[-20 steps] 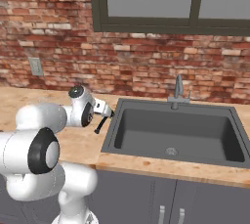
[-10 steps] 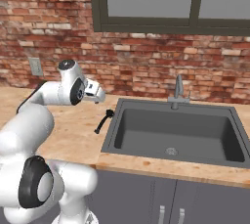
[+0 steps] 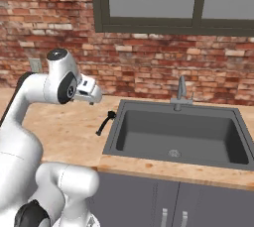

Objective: Locate and retrieve the dish brush and dish brush from the cabinet. Place them next to the sink.

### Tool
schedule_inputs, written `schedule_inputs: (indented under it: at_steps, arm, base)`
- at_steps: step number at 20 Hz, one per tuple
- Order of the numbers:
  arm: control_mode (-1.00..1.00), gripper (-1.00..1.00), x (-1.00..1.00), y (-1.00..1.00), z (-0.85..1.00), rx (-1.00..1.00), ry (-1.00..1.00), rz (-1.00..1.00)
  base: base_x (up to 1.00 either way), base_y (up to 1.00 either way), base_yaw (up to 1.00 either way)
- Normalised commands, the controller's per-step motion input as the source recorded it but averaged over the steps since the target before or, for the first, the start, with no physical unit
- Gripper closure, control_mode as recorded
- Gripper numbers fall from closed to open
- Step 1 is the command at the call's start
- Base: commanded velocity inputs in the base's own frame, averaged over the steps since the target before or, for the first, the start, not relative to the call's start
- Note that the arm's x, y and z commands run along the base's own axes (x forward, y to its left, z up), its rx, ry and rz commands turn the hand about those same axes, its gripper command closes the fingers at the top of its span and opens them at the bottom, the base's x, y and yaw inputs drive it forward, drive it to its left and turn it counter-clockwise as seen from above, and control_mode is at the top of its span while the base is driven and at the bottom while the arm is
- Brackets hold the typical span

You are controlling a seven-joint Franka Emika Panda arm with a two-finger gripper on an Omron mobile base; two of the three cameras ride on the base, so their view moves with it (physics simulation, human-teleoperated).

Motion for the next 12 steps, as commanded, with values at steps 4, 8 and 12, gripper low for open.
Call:
schedule_inputs:
  at_steps: [4, 8, 12]
  arm:
    - [-1.0, -1.0, -1.0, -0.02, 0.24, 0.0, -0.13, -0.04]
    - [-1.0, -1.0, -1.0, 0.0, 0.2, 0.0, -0.18, -0.01]
    - [-1.0, -1.0, -0.95, 0.0, 0.33, 0.0, -0.16, -0.01]
  base:
    - [0.0, 0.0, 0.0]
    - [0.0, 0.0, 0.0]
    - [0.0, 0.0, 0.0]
